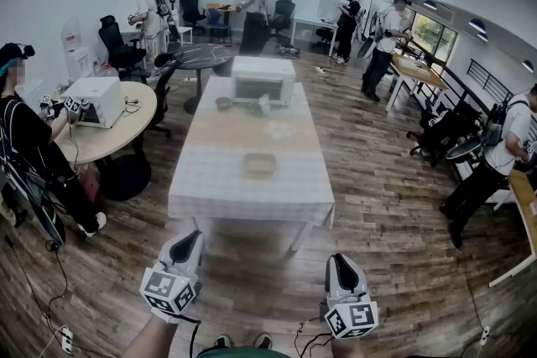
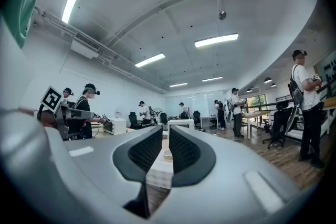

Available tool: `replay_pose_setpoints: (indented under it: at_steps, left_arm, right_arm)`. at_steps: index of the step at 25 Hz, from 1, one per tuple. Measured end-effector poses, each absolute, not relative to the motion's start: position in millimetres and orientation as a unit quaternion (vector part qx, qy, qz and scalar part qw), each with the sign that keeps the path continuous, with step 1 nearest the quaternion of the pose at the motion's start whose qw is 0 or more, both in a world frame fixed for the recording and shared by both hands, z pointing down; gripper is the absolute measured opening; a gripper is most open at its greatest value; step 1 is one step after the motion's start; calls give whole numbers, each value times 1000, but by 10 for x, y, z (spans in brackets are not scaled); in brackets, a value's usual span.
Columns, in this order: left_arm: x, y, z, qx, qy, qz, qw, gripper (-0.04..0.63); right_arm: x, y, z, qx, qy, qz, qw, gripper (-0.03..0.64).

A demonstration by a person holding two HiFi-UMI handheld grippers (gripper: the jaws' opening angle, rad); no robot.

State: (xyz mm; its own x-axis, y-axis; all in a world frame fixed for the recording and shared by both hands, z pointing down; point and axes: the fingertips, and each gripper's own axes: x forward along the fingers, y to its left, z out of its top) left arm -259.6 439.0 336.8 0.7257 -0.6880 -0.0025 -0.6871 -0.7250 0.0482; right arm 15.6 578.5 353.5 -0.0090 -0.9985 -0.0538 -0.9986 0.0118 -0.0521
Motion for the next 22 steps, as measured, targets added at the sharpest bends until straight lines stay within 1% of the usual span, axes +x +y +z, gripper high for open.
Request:
replay_pose_setpoints:
  at_steps: [14, 18, 19, 21, 22]
  left_arm:
    - [-2060, 4450, 3215, 922, -386, -15, 8, 21]
    - [-1969, 4493, 3259, 918, -396, -13, 5, 37]
    - [-1949, 4491, 3277, 917, -399, -11, 4, 46]
    - [-1920, 4451, 3293, 915, -403, -9, 6, 83]
    - [-1904, 4414, 3301, 915, -404, -7, 7, 103]
  right_arm:
    - [759, 5735, 3415, -699, 713, 11, 52, 40]
    - [862, 5734, 3461, -689, 722, 17, 53, 43]
    - [890, 5726, 3477, -688, 723, 17, 53, 50]
    - [944, 5679, 3508, -688, 724, 10, 56, 106]
    - [968, 5642, 3513, -687, 725, 9, 57, 118]
